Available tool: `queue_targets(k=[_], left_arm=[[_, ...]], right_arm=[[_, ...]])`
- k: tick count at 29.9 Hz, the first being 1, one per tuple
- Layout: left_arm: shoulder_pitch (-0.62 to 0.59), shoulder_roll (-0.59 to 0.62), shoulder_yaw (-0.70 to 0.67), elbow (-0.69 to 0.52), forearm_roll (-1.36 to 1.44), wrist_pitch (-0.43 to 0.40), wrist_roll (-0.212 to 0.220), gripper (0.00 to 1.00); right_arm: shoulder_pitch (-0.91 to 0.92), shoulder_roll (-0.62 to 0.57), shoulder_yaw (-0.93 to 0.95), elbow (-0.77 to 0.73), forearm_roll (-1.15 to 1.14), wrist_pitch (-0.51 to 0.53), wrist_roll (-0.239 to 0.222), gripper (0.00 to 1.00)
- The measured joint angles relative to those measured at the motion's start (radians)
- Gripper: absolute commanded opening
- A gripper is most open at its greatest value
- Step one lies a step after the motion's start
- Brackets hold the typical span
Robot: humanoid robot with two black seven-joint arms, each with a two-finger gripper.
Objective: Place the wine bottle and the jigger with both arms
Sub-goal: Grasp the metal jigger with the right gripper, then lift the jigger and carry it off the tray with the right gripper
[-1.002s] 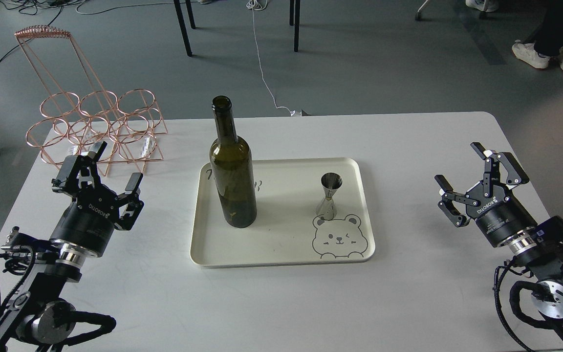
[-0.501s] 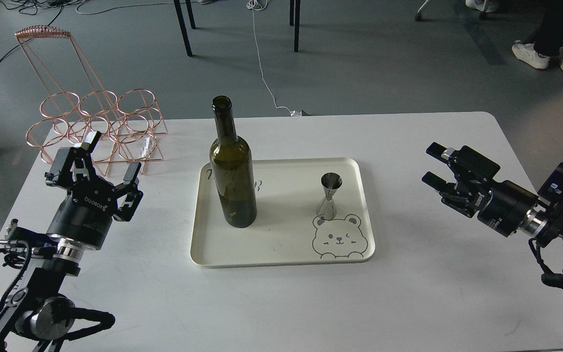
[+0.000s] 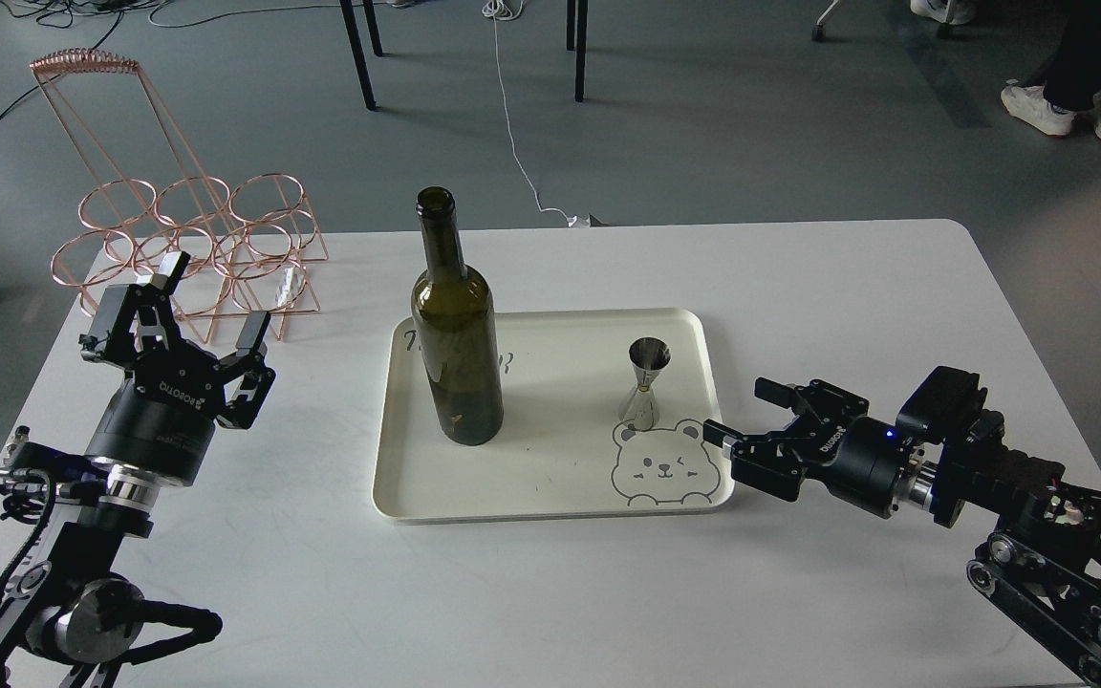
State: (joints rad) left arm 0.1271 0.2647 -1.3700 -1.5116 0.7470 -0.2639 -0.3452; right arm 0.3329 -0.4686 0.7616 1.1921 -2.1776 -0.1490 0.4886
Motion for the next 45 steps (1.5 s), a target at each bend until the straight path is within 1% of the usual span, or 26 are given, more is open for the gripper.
queue_targets(k=[9, 18, 23, 24, 26, 28, 30, 31, 33, 34, 37, 39, 43, 45], left_arm=[[0.003, 0.003, 0.000, -0.012, 0.000, 0.000, 0.000, 0.98], [0.009, 0.000, -0.003, -0.027, 0.000, 0.000, -0.001, 0.98], [0.011, -0.002, -0.006, -0.033, 0.000, 0.001, -0.001, 0.98], [0.011, -0.002, -0.007, -0.033, 0.000, 0.001, -0.001, 0.98], [0.011, -0.002, -0.010, -0.033, 0.000, 0.001, -0.001, 0.98], [0.011, -0.002, -0.010, -0.033, 0.000, 0.001, -0.002, 0.98], [0.011, -0.002, -0.011, -0.033, 0.000, 0.001, -0.002, 0.98], [0.011, -0.002, -0.011, -0.033, 0.000, 0.001, -0.002, 0.98], [0.011, -0.002, -0.012, -0.033, 0.000, 0.002, -0.002, 0.98], [0.011, -0.002, -0.012, -0.033, 0.000, 0.002, -0.002, 0.98], [0.011, -0.002, -0.013, -0.033, 0.000, 0.001, -0.006, 0.98], [0.011, -0.002, -0.013, -0.033, 0.000, 0.001, -0.009, 0.98], [0.011, -0.002, -0.015, -0.033, 0.000, 0.000, -0.011, 0.98], [0.011, -0.002, -0.015, -0.033, 0.000, 0.000, -0.011, 0.98]], right_arm=[[0.111, 0.112, -0.064, -0.162, -0.004, -0.106, 0.000, 0.96], [0.124, 0.177, -0.096, -0.223, -0.004, -0.119, 0.000, 0.95], [0.133, 0.209, -0.102, -0.264, -0.004, -0.122, 0.000, 0.91], [0.140, 0.213, -0.103, -0.273, -0.004, -0.122, 0.000, 0.89], [0.153, 0.220, -0.107, -0.292, -0.004, -0.123, 0.000, 0.79], [0.165, 0.225, -0.121, -0.309, -0.004, -0.124, 0.000, 0.65], [0.174, 0.229, -0.131, -0.322, -0.004, -0.124, 0.000, 0.50], [0.177, 0.232, -0.134, -0.328, -0.004, -0.127, 0.000, 0.47], [0.178, 0.240, -0.137, -0.337, -0.004, -0.138, 0.000, 0.45], [0.179, 0.243, -0.138, -0.340, -0.004, -0.144, 0.000, 0.43], [0.179, 0.248, -0.139, -0.345, -0.004, -0.152, 0.000, 0.31], [0.180, 0.249, -0.139, -0.345, -0.004, -0.153, 0.000, 0.31], [0.183, 0.249, -0.138, -0.344, -0.004, -0.155, 0.000, 0.24], [0.184, 0.248, -0.135, -0.338, -0.004, -0.156, 0.000, 0.23]])
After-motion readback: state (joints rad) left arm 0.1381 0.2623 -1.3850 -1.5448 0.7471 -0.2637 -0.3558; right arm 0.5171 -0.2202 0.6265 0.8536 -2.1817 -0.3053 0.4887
